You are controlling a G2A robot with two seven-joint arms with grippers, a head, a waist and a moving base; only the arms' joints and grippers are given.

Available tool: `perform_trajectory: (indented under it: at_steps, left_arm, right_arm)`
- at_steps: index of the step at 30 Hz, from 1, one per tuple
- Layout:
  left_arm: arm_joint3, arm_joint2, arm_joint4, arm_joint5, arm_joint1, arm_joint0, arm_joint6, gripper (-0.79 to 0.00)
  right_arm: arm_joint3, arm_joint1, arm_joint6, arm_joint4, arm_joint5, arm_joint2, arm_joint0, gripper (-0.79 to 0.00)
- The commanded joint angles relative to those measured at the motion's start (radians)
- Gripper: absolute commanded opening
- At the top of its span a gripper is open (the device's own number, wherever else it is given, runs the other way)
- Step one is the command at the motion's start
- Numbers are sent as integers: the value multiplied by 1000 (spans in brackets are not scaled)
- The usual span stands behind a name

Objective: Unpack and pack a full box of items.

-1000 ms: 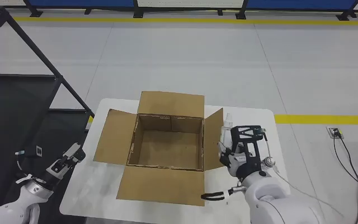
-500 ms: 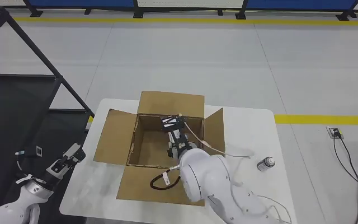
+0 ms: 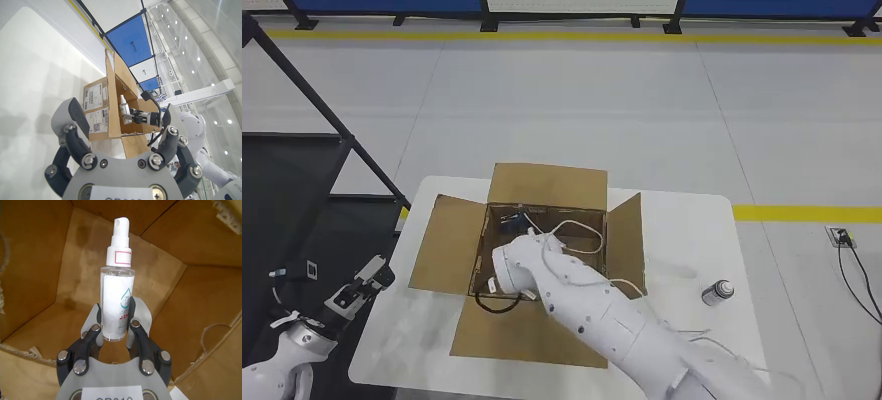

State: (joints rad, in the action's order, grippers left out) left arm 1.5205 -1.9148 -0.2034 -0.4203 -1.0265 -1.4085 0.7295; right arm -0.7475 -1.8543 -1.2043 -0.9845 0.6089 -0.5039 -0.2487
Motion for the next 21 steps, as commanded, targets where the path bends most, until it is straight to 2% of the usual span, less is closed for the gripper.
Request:
perform_trajectory:
  at_steps: [1,9,11,12,15,21]
  left_arm:
    - [0,0,0,0,0,0,0,0]
    - [0,0,0,0,0,0,0,0]
    - [0,0,0,0,0,0,0,0]
    - [0,0,0,0,0,0,0,0]
    - [0,0,0,0,0,0,0,0]
    - [0,0,0,0,0,0,0,0]
  right_arm:
    - [80,-28,18,21,-3,10,13,-785]
    - [311,-115,110,82,-82,18,56,-785]
    - [348,-130,126,94,-107,15,64,-573]
    - [365,-136,133,97,-114,14,67,-548]
    - [404,-151,149,105,-133,12,73,-508]
    - [428,-155,158,120,-153,9,80,-517]
